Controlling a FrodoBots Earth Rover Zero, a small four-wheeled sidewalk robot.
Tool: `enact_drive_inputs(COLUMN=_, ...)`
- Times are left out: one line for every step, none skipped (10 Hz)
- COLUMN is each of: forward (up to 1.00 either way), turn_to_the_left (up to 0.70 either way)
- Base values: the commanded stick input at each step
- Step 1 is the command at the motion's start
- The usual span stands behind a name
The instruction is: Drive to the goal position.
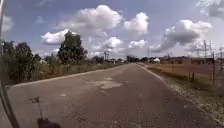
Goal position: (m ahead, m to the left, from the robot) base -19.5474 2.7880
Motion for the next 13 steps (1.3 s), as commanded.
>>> enact_drive_inputs(forward=0.04, turn_to_the_left=0.00)
enact_drive_inputs(forward=0.04, turn_to_the_left=0.00)
enact_drive_inputs(forward=0.04, turn_to_the_left=0.00)
enact_drive_inputs(forward=0.04, turn_to_the_left=0.00)
enact_drive_inputs(forward=0.04, turn_to_the_left=0.00)
enact_drive_inputs(forward=0.04, turn_to_the_left=0.00)
enact_drive_inputs(forward=0.04, turn_to_the_left=0.00)
enact_drive_inputs(forward=0.04, turn_to_the_left=0.00)
enact_drive_inputs(forward=0.04, turn_to_the_left=0.00)
enact_drive_inputs(forward=0.04, turn_to_the_left=0.00)
enact_drive_inputs(forward=0.04, turn_to_the_left=0.00)
enact_drive_inputs(forward=0.04, turn_to_the_left=0.00)
enact_drive_inputs(forward=0.04, turn_to_the_left=0.00)
